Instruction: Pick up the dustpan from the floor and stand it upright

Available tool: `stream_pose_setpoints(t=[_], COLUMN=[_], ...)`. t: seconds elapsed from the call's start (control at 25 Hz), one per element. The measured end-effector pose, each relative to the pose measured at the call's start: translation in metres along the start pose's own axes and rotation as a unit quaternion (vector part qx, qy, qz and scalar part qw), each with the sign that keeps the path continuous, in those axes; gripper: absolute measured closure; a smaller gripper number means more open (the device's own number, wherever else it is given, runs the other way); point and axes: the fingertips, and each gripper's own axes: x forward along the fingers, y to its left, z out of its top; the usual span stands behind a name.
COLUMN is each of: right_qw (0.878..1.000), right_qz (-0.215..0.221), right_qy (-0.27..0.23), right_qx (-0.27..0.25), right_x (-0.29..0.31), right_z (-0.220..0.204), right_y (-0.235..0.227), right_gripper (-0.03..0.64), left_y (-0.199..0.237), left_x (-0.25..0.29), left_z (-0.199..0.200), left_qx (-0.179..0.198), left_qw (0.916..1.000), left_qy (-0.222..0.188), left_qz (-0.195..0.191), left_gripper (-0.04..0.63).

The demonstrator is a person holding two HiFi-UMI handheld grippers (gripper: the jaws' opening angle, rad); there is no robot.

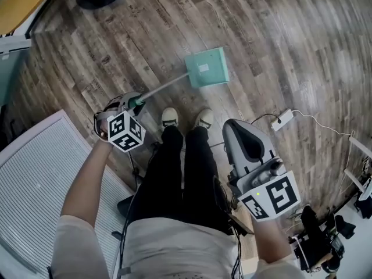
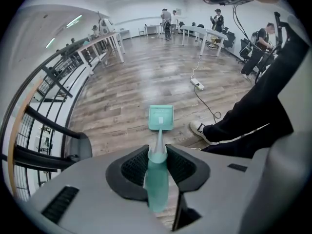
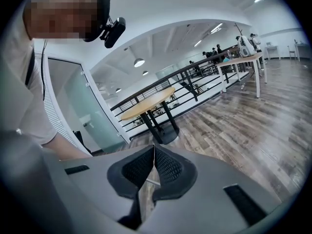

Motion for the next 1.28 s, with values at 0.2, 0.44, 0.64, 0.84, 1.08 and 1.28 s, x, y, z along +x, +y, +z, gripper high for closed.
stream_pose_setpoints(t=[0.2, 0.44, 0.64, 0.84, 1.08, 1.28], right_qw=[0.999, 0.998, 0.997, 0.996, 0.994, 0.994], right_qz=[-0.024, -0.043, -0.056, -0.066, -0.076, -0.079], right_qy=[-0.016, -0.031, -0.037, -0.044, -0.051, -0.056], right_qx=[0.017, 0.029, 0.040, 0.048, 0.058, 0.060], right_x=[-0.030, -0.056, -0.072, -0.087, -0.102, -0.107], right_z=[0.010, 0.013, 0.006, -0.001, -0.009, -0.011], right_y=[-0.012, -0.023, -0.034, -0.038, -0.046, -0.048], right_gripper=[0.591, 0.591, 0.591, 0.591, 0.591, 0.591], left_y=[0.001, -0.006, -0.010, -0.017, -0.015, -0.015], left_x=[-0.013, -0.017, -0.012, -0.005, -0.001, -0.002], left_z=[0.022, 0.071, 0.132, 0.176, 0.191, 0.182], left_qx=[0.027, 0.034, 0.038, 0.048, 0.048, 0.049], left_qw=[0.9995, 0.9992, 0.9982, 0.9968, 0.9972, 0.9977], left_qy=[0.018, -0.005, -0.040, -0.059, -0.052, -0.044], left_qz=[-0.007, -0.019, -0.022, -0.026, -0.024, -0.016], left_gripper=[0.472, 0.472, 0.472, 0.472, 0.472, 0.472])
